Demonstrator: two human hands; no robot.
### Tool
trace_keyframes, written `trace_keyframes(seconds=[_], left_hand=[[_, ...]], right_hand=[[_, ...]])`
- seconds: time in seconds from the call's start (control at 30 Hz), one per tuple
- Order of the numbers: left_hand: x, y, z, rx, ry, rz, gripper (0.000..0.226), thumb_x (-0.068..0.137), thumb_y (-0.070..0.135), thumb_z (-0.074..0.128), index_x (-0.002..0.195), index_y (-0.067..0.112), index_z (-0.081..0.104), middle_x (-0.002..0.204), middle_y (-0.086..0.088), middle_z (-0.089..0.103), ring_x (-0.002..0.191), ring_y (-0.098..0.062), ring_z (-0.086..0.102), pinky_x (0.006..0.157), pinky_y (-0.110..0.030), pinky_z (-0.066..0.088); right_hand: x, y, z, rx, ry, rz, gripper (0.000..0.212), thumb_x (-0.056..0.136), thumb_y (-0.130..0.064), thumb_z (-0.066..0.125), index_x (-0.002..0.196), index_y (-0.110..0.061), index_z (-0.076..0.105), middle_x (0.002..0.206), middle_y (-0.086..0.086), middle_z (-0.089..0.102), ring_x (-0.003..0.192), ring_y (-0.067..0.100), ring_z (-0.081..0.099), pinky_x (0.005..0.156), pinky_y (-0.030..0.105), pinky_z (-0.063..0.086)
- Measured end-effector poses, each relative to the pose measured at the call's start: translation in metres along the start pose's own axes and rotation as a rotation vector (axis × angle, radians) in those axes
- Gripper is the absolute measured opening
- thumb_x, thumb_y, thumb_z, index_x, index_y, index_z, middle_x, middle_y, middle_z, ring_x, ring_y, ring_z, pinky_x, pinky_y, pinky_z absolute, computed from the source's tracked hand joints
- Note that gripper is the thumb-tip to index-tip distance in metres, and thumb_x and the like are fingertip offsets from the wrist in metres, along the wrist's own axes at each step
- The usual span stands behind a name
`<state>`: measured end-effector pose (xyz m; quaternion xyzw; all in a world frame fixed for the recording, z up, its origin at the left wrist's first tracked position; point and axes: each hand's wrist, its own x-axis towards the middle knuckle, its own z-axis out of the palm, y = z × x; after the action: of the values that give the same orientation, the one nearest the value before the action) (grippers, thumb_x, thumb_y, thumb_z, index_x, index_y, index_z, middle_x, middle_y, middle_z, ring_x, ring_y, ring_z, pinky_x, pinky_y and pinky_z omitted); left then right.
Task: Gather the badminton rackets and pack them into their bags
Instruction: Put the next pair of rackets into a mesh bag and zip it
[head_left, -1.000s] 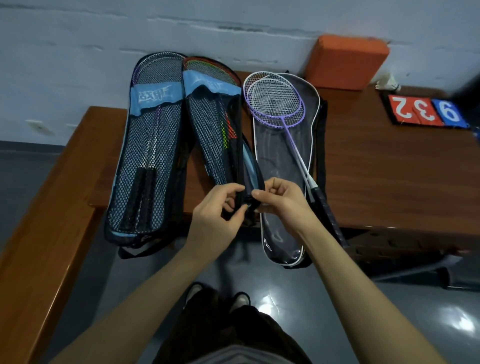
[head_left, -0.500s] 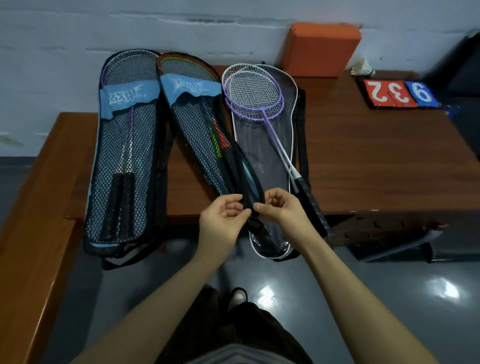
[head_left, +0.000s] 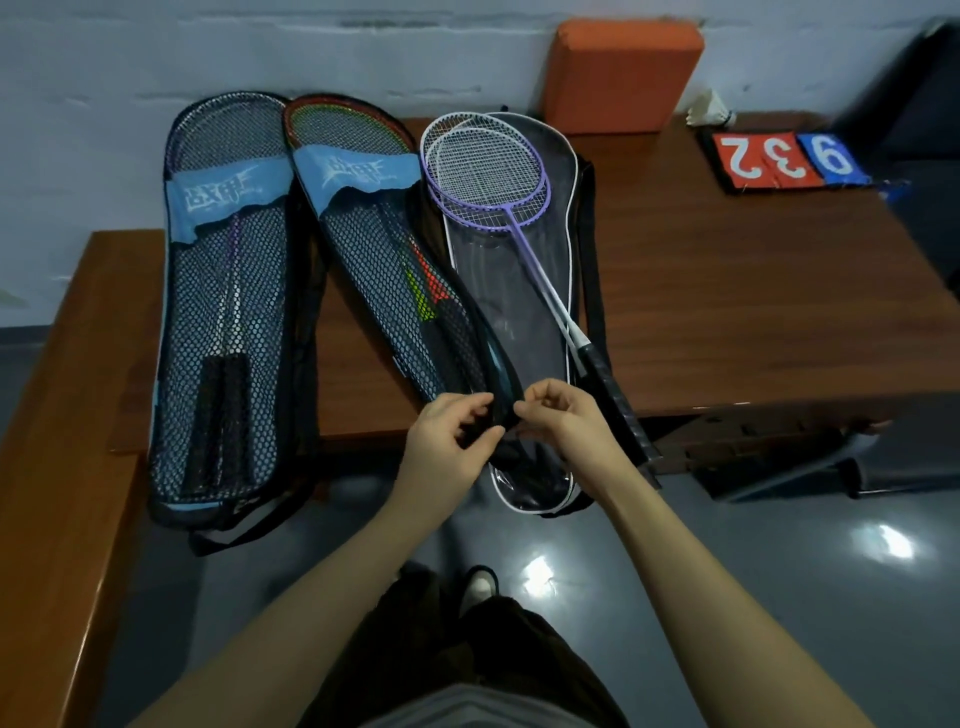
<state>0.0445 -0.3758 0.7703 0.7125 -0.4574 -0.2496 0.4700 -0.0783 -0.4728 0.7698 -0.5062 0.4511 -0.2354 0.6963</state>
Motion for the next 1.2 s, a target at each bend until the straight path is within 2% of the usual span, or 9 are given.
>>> trace_keyframes(seconds=[0.1,0.23,0.37,0.7,0.87,0.93,1.03,1.1,1.2], left_hand=[[0.009,-0.01,0.004,0.198,-0.226,-0.021,0.046,0.083,0.041,0.045,0.124,0.022,0.058,0.128,0.006,0.049,0.121,-0.013,0.037,0.103,-0.029,0.024],[0.026,-0.024,0.01,0.453,-0.399,0.041,0.055,0.084,0.045,0.029,0.133,0.026,0.047,0.146,0.004,0.034,0.133,-0.017,0.023,0.102,-0.03,0.015],[0.051,-0.032,-0.002,0.447,-0.302,0.031,0.054,0.085,0.042,0.031,0.13,0.019,0.051,0.137,-0.002,0.046,0.128,-0.019,0.034,0.099,-0.027,0.018],[0.201,-0.078,-0.095,0.547,-0.002,-0.087,0.042,0.092,0.028,0.052,0.128,0.007,0.05,0.123,-0.014,0.048,0.113,-0.033,0.045,0.095,-0.043,0.034],[0.276,-0.111,-0.124,0.62,0.061,-0.115,0.054,0.084,0.038,0.053,0.123,0.001,0.051,0.115,-0.026,0.049,0.094,-0.043,0.053,0.076,-0.048,0.048],[0.293,-0.118,-0.125,0.557,0.062,-0.094,0.055,0.081,0.034,0.06,0.121,-0.003,0.051,0.109,-0.027,0.049,0.088,-0.042,0.055,0.071,-0.047,0.051],[0.309,-0.129,-0.125,0.42,0.071,-0.104,0.056,0.077,0.019,0.073,0.121,-0.007,0.049,0.112,-0.026,0.042,0.097,-0.039,0.05,0.085,-0.042,0.048],[0.311,-0.132,-0.125,0.325,0.089,-0.117,0.053,0.078,0.007,0.071,0.123,-0.008,0.047,0.118,-0.025,0.037,0.107,-0.035,0.045,0.095,-0.022,0.036],[0.306,-0.131,-0.131,0.252,0.132,-0.1,0.049,0.08,-0.001,0.065,0.125,-0.006,0.047,0.121,-0.022,0.034,0.113,-0.025,0.04,0.094,0.0,0.019]], right_hand=[[0.004,0.007,-0.009,-0.125,0.133,0.023,0.019,0.088,-0.002,0.058,0.072,-0.011,0.053,0.066,0.004,0.053,0.066,0.023,0.056,0.069,0.038,0.05],[0.016,0.011,-0.014,-0.404,0.189,-0.007,0.009,0.09,-0.02,0.056,0.081,-0.02,0.057,0.074,-0.003,0.058,0.073,0.017,0.056,0.076,0.04,0.048],[0.039,0.001,-0.002,-0.58,0.229,-0.079,0.011,0.092,-0.018,0.053,0.097,-0.009,0.058,0.091,0.003,0.06,0.083,0.015,0.055,0.073,0.024,0.038],[0.179,-0.05,0.067,-0.812,0.167,-0.126,0.016,0.089,-0.026,0.058,0.097,-0.012,0.057,0.094,0.006,0.061,0.086,0.022,0.057,0.071,0.031,0.044],[0.255,-0.077,0.111,-0.9,0.185,-0.102,0.029,0.09,-0.031,0.057,0.11,-0.011,0.052,0.105,0.006,0.061,0.094,0.024,0.058,0.072,0.032,0.044],[0.273,-0.083,0.119,-0.913,0.202,-0.09,0.036,0.09,-0.03,0.057,0.12,-0.011,0.048,0.113,0.006,0.061,0.1,0.025,0.058,0.076,0.035,0.046],[0.299,-0.084,0.132,-0.901,0.227,-0.051,0.042,0.09,-0.025,0.058,0.127,-0.01,0.046,0.12,0.008,0.06,0.108,0.027,0.058,0.085,0.04,0.049],[0.308,-0.084,0.138,-0.88,0.236,-0.058,0.043,0.089,-0.019,0.058,0.129,-0.008,0.047,0.122,0.01,0.06,0.11,0.028,0.057,0.091,0.041,0.048],[0.311,-0.087,0.147,-0.83,0.245,-0.167,0.04,0.09,-0.011,0.055,0.129,-0.005,0.05,0.124,0.011,0.059,0.112,0.025,0.056,0.094,0.036,0.045]])
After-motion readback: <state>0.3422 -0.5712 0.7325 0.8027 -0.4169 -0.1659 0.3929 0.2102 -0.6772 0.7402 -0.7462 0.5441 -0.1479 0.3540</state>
